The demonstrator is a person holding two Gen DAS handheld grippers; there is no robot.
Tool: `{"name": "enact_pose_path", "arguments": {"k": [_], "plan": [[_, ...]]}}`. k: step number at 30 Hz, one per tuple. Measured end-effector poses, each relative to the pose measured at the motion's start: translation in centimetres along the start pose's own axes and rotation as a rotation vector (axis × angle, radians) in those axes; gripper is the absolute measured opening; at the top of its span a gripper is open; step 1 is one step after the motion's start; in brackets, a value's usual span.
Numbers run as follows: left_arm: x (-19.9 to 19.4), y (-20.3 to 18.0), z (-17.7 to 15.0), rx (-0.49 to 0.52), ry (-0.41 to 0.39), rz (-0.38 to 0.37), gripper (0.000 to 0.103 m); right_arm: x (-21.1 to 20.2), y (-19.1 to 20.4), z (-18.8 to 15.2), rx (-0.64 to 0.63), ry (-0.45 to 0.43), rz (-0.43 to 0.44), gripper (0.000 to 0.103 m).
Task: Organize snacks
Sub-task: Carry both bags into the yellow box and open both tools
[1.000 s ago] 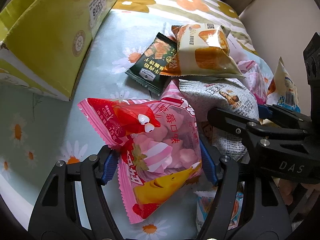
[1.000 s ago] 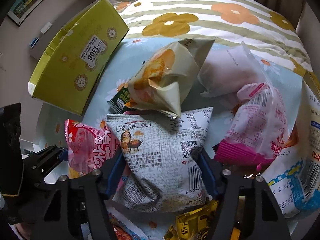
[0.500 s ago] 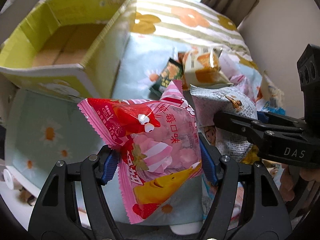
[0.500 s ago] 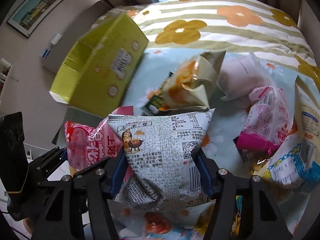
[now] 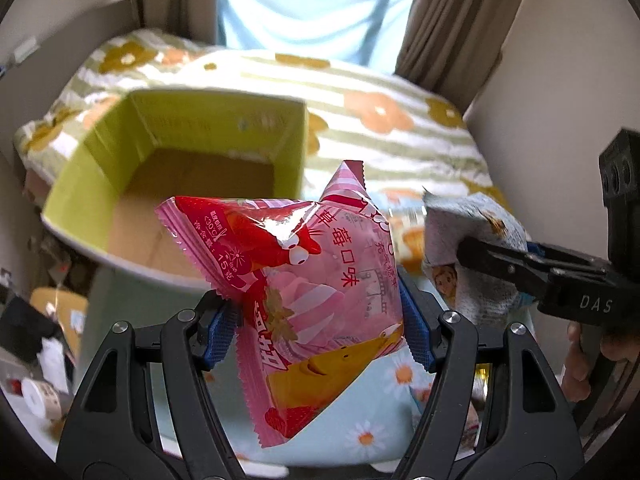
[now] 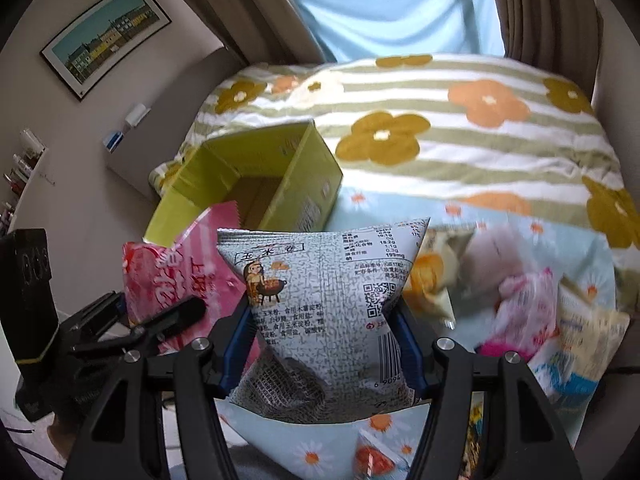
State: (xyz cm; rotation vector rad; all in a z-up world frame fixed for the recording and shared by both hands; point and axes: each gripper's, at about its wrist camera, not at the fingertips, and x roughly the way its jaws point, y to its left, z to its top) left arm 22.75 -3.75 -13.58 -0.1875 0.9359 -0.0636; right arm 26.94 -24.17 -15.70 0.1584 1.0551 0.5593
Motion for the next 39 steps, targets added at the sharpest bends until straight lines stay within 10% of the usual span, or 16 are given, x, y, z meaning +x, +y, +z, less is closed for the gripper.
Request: {"name": "enact_pose_path", "arguments": {"k": [16, 27, 31, 33, 39], "plan": [[2.6, 17.0, 11.1, 0.031, 0.029, 0.017, 0.067, 7.5, 10.4, 7.8, 0.032, -0.053, -0.068, 0.059], [8.7, 22.6, 10.2, 0.109, 0.172, 0.03, 0.068, 14.3, 14.0, 7.7, 0.074, 0.001, -0.191, 0.059], [9.5, 23.2, 9.7, 0.125, 0.191, -0.007, 0.082, 15.8, 14.3, 7.3, 0.065, 0.002, -0.249, 0.06], [9.7, 23.3, 9.3, 0.148, 0.198, 0.018, 0.101, 16.3, 14.0, 7.3, 0.09, 0.015, -0.228, 0.065], [8.5, 24.3, 8.3, 0.13, 0.191, 0.038, 0.102, 16.0, 13.5, 6.5, 0.135, -0.033, -0.222, 0.092]]}}
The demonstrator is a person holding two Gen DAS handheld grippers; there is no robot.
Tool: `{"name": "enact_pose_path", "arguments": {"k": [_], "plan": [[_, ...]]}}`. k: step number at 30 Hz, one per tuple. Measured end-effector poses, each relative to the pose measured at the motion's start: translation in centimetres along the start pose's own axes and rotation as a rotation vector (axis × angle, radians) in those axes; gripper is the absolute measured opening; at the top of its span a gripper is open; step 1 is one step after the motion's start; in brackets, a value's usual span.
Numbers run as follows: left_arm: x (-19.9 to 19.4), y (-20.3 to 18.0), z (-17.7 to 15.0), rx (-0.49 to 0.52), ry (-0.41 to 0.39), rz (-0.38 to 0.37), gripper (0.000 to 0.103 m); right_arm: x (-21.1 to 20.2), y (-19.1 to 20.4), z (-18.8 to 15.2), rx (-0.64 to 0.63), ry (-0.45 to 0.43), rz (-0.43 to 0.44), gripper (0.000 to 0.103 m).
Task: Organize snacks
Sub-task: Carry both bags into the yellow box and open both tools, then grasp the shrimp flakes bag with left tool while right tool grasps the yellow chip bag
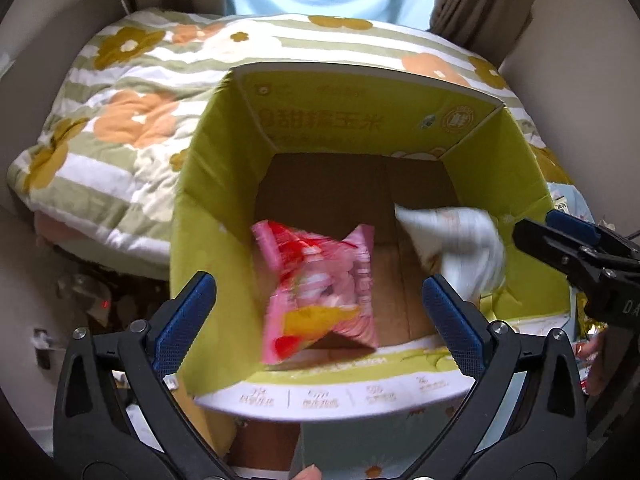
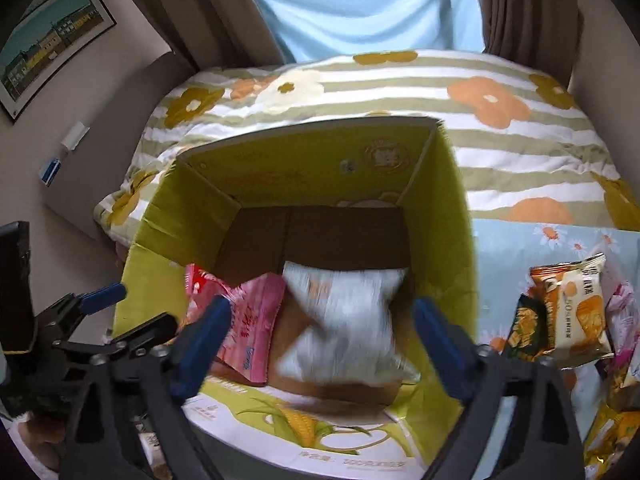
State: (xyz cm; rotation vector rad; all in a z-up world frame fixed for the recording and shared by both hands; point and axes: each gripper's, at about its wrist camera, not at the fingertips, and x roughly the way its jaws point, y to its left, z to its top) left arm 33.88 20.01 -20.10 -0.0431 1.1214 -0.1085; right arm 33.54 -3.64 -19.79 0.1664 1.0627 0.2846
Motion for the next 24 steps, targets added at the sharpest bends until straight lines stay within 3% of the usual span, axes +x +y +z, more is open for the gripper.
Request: {"name": "enact_pose_path", "arguments": {"k": [18, 24], "plan": [[-2.2, 0.8, -1.2, -0.056, -0.032, -0.012, 0.102, -2.3, 0.9, -1.0, -0.052, 0.014, -0.024, 0.092], [-3.4, 0.2, -1.3, -0.028, -0.066, -0.025, 0.102, -4.2, 0.5, -1.7, -0.017, -0.036, -0.048, 0.092]]}}
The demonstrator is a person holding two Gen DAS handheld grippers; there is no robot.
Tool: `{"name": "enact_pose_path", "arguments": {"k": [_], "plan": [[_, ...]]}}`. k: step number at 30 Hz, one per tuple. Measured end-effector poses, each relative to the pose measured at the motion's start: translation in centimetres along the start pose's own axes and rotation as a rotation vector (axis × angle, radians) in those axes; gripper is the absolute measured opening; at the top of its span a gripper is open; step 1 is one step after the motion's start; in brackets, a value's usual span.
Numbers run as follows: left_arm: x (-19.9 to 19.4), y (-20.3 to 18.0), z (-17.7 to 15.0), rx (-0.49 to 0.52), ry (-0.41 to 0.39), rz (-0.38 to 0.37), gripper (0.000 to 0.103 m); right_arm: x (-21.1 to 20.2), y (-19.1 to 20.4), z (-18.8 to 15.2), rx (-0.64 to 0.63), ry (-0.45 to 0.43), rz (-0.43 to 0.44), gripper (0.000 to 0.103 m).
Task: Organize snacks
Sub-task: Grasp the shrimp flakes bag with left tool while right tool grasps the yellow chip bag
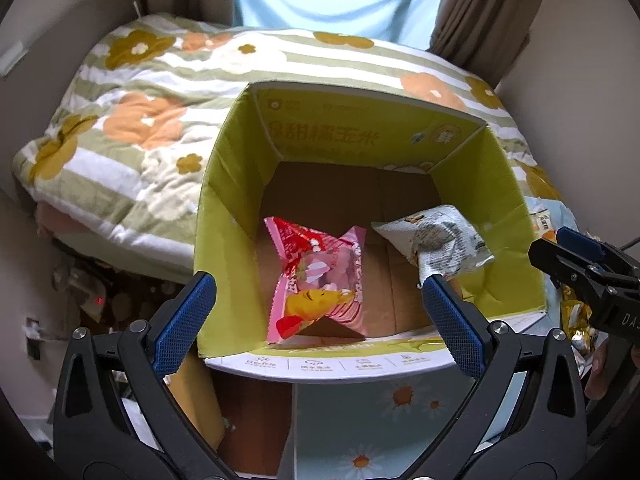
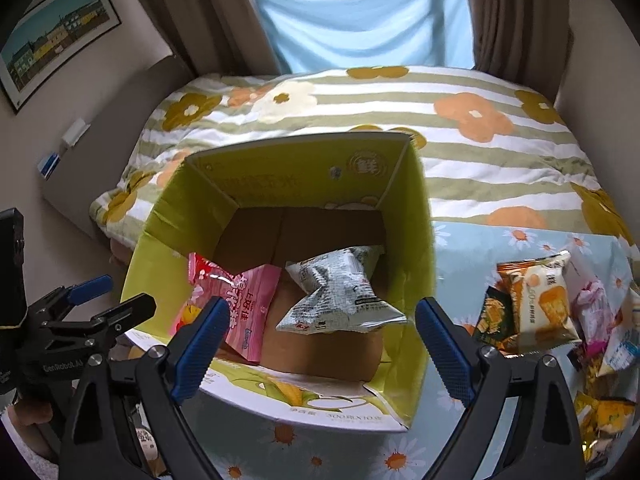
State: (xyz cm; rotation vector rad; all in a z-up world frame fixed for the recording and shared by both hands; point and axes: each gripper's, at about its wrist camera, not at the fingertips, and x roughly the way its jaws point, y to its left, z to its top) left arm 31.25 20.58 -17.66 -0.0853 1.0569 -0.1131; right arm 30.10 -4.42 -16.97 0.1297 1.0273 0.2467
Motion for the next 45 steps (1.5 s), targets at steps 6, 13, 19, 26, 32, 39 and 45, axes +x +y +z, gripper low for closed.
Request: {"name": "enact_pose_path", "arguments": {"k": [6, 13, 19, 26, 32, 39, 45], "plan": [[-0.7, -1.2, 0.0, 0.022, -0.015, -0.042, 0.102, -2.6, -0.8, -0.8, 0.011, -0.051, -0.06, 0.092], [-1.1, -4.4, -0.4, 0.068, -0.029, -0.076, 0.102, -6.1, -4.0, -2.0, 0.058, -0.107, -0.101, 0.092], [-2.3, -9.6, -1.1, 0.107, -0.055, -0.113, 0.102, -10.0, -9.1, -3.3, 0.118, -0.157, -0.135, 0.092], [-2.5, -18.7, -3.9, 0.132, -0.018, -0.174, 0.102, -14.7, -16.5, -6.6, 0.154, -0.174, -0.169, 0.092], [-1.7, -26.7, -7.1, 0.179, 0.037, -0.221, 0.102, -17.2, -23.3, -10.4, 0.211, -0.143, -0.182, 0.092], [0.7, -34.2, -11.7, 0.15, 0.148, -0.259, 0.102, -18.2, -29.4, -15.3, 0.248, -0.092, -0.17, 0.092], [2.5, -38.9, -15.9, 0.148, 0.236, -0.246, 0.102, -17.4, -33.9, -18.8, 0.301, -0.052, -0.133, 0.092]]}}
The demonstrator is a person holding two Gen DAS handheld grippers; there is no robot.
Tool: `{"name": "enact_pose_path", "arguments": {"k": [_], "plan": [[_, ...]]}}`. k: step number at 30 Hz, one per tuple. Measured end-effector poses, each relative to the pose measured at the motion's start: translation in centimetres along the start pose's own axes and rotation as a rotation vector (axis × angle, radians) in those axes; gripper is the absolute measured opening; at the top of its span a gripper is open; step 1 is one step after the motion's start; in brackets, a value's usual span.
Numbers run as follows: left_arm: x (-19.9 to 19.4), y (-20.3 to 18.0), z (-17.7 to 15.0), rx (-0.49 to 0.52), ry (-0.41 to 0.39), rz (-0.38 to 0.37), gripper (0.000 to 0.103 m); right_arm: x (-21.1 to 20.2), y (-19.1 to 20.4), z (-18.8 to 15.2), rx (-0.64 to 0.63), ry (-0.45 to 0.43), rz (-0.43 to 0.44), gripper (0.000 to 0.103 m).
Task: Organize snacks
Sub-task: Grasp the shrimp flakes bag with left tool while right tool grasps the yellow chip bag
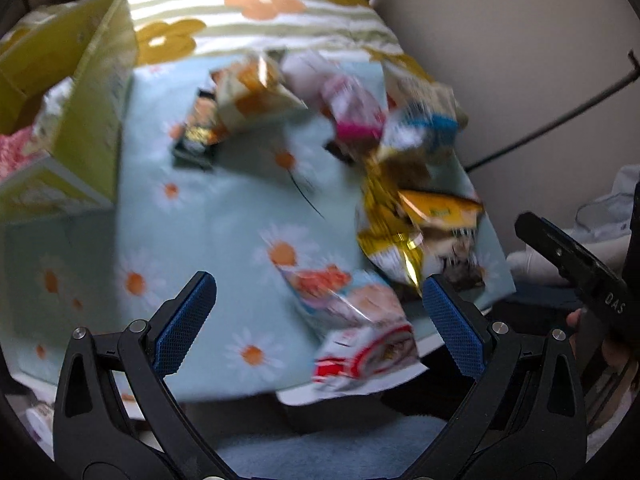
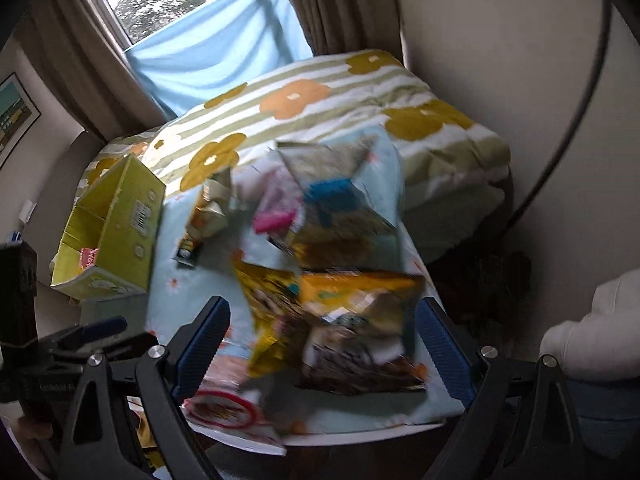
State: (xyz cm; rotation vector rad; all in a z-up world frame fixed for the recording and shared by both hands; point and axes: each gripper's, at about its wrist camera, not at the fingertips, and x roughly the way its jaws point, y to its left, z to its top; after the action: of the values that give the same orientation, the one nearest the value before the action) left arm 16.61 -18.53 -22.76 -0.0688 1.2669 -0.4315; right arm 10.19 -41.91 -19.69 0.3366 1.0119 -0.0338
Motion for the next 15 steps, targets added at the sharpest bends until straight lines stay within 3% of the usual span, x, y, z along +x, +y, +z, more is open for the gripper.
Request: {"name": "enact_pose_path", "arguments": {"k": [6, 15], "plan": [[2.9, -2.8, -1.5, 0.018, 0.065, 0.024, 0.102, 2.3, -2.6, -1.8, 0.038, 0.058, 0.034, 0.092], [7.2, -4.1, -2.4, 0.063, 0.125, 0.106, 0.102, 6.1, -2.9, -2.9, 0.042, 0.118, 0.072, 0.092]]}}
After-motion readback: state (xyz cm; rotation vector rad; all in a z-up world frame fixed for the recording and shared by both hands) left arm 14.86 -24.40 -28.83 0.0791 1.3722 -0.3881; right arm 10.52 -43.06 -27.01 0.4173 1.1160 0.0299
